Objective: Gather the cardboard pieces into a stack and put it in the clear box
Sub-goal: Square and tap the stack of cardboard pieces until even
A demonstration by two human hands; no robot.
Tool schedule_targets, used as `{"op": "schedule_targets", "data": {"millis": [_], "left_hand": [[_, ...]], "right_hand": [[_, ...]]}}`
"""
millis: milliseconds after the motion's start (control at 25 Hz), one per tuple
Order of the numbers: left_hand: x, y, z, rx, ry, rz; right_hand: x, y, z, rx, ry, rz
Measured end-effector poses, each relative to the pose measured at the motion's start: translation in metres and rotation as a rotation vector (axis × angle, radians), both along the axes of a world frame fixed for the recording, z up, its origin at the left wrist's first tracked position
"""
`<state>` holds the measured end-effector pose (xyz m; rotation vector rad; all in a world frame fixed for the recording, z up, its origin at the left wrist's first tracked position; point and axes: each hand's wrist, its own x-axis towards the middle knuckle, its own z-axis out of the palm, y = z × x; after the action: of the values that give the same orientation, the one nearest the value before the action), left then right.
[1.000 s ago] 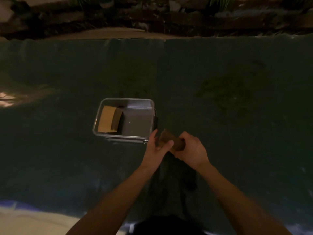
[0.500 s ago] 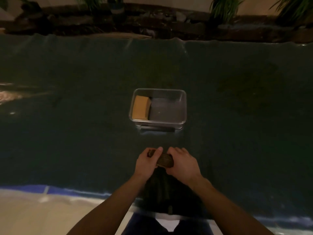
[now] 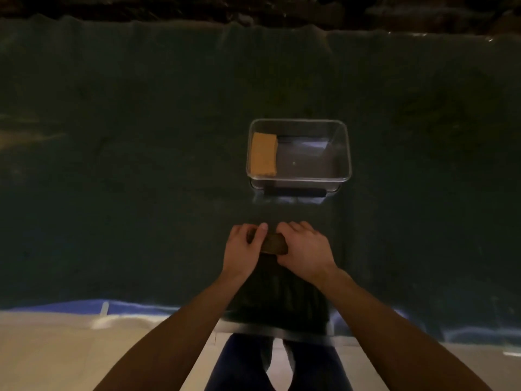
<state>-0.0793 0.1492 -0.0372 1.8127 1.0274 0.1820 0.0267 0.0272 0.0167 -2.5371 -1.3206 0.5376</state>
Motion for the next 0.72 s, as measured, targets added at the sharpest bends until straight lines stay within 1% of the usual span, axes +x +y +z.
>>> {"op": "schedule_targets", "data": {"millis": [120, 240, 280, 480, 640, 680, 720], "left_hand": [[0.003, 0.018, -0.011, 0.143, 0.034, -0.017], [0.009, 0.026, -0.023, 0.340, 0.145, -0.055], [0.011, 0.025, -0.026, 0.364, 0.160, -0.046], [0.009, 0.019, -0.037, 0.255, 0.026, 0.042], [0.010, 0.021, -0.035, 0.205, 0.005, 0.012], [0.009, 0.024, -0.034, 0.158, -0.039, 0.019], [0.006, 0.029, -0.033, 0.073, -0.125, 0.064]], "right_hand": [[0.006, 0.018, -0.016, 0.004, -0.042, 0.031], [0.008, 0.025, -0.036, -0.024, -0.020, 0.052], [0.007, 0.025, -0.044, -0.042, -0.010, 0.044], [-0.006, 0.025, -0.066, -0.072, -0.083, -0.016], [-0.004, 0.025, -0.069, -0.077, -0.121, -0.005], [-0.002, 0.025, -0.070, -0.070, -0.131, -0.001], [-0.001, 0.024, -0.070, -0.064, -0.136, 0.003]]}}
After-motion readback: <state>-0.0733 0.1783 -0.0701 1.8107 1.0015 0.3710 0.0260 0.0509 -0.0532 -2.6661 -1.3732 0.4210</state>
